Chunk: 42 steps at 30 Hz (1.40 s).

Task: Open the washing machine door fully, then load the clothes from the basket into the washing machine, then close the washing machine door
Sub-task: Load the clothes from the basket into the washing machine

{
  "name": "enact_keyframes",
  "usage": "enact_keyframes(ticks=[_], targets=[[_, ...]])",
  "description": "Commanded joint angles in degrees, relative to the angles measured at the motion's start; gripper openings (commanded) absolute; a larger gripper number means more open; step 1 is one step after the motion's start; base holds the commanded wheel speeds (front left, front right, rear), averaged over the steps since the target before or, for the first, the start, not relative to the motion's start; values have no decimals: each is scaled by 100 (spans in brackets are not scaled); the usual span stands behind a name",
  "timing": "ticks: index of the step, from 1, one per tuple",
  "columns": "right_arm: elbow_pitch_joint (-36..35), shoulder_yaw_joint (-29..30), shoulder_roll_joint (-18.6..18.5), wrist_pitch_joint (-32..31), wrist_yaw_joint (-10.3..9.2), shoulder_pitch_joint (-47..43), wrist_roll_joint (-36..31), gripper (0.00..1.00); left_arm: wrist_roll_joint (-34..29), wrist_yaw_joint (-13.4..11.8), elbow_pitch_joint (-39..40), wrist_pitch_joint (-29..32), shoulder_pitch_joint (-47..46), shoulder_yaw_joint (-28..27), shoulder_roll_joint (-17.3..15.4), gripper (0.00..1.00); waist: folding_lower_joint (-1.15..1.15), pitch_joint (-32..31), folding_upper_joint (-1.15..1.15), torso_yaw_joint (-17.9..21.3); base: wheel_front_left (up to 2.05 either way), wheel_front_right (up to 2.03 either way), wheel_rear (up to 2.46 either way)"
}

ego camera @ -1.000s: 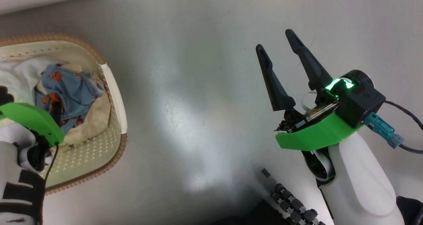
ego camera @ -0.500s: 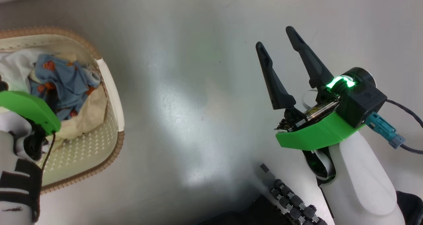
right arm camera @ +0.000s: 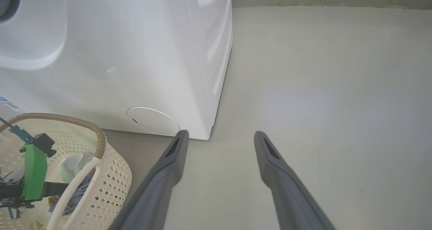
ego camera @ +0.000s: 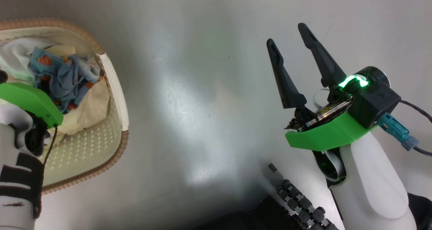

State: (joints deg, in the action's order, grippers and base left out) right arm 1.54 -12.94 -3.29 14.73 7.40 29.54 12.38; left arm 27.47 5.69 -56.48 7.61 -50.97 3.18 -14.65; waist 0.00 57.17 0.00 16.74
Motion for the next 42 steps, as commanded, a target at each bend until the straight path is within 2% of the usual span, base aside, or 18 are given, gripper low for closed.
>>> enact_keyframes(ticks=[1,15,32,42], targets=[[-129,-68,41,27,9,-119,-100,100,16,15,7,-61,104,-75,-136,0,0,12,0,-21,0,0,0],[-94,50,13,27,9,-98,-185,100,140,134,-7,-843,195,74,7,0,0,-281,0,-301,0,0,0],[-88,337,-167,27,9,-443,-252,100,472,176,685,-1900,1160,286,359,0,0,-1291,0,-812,0,0,0],[20,438,-229,27,9,-828,-217,100,445,157,1167,-2208,1861,320,529,0,0,-2108,0,-990,0,0,0]])
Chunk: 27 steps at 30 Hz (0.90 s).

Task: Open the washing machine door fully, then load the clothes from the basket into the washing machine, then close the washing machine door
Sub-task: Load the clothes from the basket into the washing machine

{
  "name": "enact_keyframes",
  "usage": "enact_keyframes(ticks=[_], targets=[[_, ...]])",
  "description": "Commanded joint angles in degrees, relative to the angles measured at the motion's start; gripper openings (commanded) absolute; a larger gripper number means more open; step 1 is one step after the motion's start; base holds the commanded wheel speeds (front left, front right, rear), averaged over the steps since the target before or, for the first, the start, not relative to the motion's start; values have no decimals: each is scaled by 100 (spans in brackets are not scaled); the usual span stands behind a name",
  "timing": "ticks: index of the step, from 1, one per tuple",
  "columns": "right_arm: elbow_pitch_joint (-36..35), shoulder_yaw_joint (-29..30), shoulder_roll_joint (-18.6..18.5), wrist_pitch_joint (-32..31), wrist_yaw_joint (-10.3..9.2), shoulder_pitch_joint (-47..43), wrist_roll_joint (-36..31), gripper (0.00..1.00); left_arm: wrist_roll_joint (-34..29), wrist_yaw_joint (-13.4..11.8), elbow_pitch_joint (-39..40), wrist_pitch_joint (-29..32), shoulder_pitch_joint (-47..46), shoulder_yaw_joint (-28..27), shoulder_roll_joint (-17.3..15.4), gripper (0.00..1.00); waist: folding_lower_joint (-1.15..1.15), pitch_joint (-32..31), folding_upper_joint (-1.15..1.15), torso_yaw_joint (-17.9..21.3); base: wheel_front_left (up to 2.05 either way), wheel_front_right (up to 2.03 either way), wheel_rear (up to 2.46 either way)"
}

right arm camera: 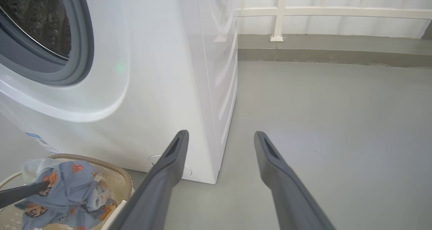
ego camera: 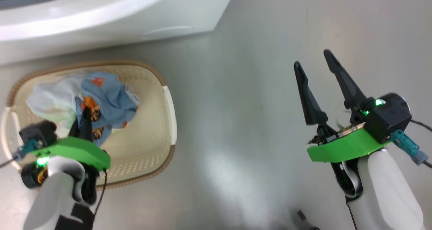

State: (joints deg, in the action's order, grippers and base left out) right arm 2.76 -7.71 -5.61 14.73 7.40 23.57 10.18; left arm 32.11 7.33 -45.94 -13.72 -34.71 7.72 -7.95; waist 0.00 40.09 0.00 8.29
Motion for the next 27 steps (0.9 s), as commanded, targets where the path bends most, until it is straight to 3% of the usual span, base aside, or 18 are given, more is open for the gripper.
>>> enact_keyframes(ticks=[1,14,27], targets=[[-85,-78,-5,27,9,-281,5,100,-31,-21,173,-89,322,-139,-117,0,0,-501,0,-157,0,0,0],[108,84,-124,27,9,-990,82,100,-364,-319,1473,-127,1628,-408,216,0,0,-1797,0,-336,0,0,0],[227,133,-214,27,9,-1605,187,100,-566,-435,2370,-128,2792,-501,431,0,0,-2865,0,-484,0,0,0]])
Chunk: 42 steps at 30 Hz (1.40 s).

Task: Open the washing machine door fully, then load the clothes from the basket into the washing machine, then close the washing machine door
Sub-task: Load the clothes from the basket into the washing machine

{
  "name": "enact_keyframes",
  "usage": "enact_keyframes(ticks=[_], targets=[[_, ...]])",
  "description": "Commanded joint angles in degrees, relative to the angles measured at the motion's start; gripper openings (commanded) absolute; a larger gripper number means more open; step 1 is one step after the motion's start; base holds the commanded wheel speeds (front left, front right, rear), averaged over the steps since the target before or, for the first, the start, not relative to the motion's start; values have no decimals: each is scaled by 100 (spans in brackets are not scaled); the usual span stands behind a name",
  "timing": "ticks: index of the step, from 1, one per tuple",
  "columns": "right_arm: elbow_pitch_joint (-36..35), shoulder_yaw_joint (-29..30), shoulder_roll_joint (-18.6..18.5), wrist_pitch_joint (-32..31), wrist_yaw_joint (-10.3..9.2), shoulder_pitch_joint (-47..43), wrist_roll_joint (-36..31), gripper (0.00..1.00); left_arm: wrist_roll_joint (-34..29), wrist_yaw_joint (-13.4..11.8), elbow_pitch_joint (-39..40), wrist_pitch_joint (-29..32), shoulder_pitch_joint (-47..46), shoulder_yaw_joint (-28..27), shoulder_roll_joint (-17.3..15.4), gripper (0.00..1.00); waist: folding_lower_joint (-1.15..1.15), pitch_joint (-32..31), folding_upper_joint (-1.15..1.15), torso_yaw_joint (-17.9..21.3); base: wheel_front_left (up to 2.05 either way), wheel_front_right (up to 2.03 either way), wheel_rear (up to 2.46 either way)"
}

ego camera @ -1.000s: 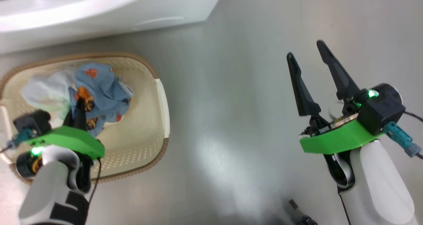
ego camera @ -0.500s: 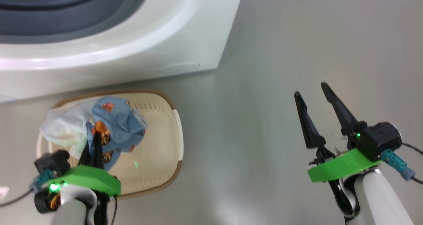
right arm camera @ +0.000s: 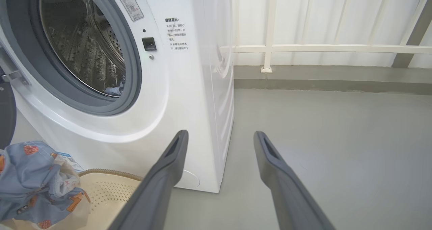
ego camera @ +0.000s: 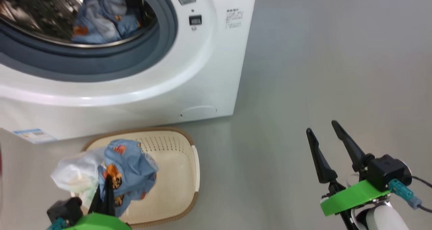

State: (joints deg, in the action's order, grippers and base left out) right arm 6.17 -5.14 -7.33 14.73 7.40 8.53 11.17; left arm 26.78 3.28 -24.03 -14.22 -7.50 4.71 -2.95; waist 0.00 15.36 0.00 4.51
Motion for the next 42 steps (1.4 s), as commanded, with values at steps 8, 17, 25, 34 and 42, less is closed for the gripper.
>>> enact_keyframes(ticks=[8,17,25,34,42], targets=[[-99,-141,-100,27,9,-277,128,100,-122,-138,528,-77,473,-213,-26,0,0,-730,0,-131,0,0,0],[-90,-138,-142,27,9,-381,149,100,-156,-239,775,-77,694,-164,-5,0,0,-960,0,-172,0,0,0],[-87,-159,-170,27,9,-429,166,100,-160,-335,975,-77,832,-112,2,0,0,-1105,0,-263,0,0,0],[-82,-224,-174,27,9,-415,180,100,-150,-402,1153,-77,933,-57,5,0,0,-1185,0,-302,0,0,0],[-62,-293,-209,27,9,-460,199,100,-137,-433,1257,-78,1032,-62,6,0,0,-1303,0,-258,0,0,0]])
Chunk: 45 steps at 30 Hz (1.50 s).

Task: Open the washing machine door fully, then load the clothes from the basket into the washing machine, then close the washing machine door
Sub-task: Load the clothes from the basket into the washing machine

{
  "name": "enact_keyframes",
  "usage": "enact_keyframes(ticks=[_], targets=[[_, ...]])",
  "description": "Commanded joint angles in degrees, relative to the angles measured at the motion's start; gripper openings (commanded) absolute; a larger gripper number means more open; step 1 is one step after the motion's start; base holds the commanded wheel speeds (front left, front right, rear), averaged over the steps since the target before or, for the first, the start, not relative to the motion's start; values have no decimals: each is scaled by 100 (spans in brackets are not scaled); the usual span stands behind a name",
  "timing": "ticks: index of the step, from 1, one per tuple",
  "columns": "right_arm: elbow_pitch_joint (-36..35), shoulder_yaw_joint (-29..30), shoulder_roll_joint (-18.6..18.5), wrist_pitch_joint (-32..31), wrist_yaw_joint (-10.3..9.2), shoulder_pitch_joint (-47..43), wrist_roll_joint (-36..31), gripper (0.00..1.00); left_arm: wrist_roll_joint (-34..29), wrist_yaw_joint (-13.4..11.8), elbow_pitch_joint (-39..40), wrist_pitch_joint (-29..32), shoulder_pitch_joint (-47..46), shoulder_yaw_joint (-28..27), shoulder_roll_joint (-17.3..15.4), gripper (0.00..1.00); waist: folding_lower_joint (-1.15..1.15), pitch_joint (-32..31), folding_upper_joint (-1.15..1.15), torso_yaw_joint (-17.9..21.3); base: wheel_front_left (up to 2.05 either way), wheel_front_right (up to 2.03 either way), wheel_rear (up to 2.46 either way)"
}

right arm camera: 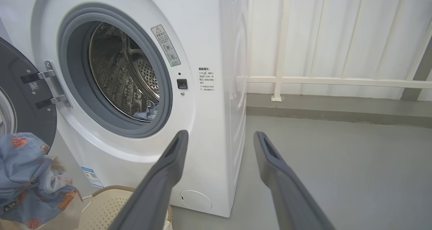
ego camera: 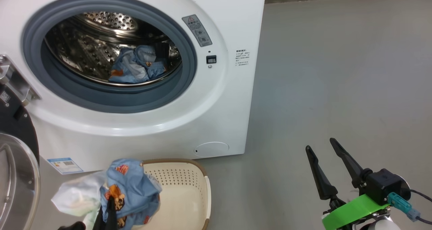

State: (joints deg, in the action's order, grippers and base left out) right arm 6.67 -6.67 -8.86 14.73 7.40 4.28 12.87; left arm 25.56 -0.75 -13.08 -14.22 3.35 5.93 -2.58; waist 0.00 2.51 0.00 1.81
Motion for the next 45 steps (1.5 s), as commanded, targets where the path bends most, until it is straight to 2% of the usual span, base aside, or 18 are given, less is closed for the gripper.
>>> enact_keyframes(ticks=[1,45], targets=[[-109,-145,-62,27,9,-43,33,100,-18,-30,168,-78,-39,-193,-31,0,0,-40,0,17,0,0,0],[-97,-145,-62,27,9,-357,91,100,-187,-253,1084,10,456,-147,-227,0,0,-289,0,216,0,0,0]])
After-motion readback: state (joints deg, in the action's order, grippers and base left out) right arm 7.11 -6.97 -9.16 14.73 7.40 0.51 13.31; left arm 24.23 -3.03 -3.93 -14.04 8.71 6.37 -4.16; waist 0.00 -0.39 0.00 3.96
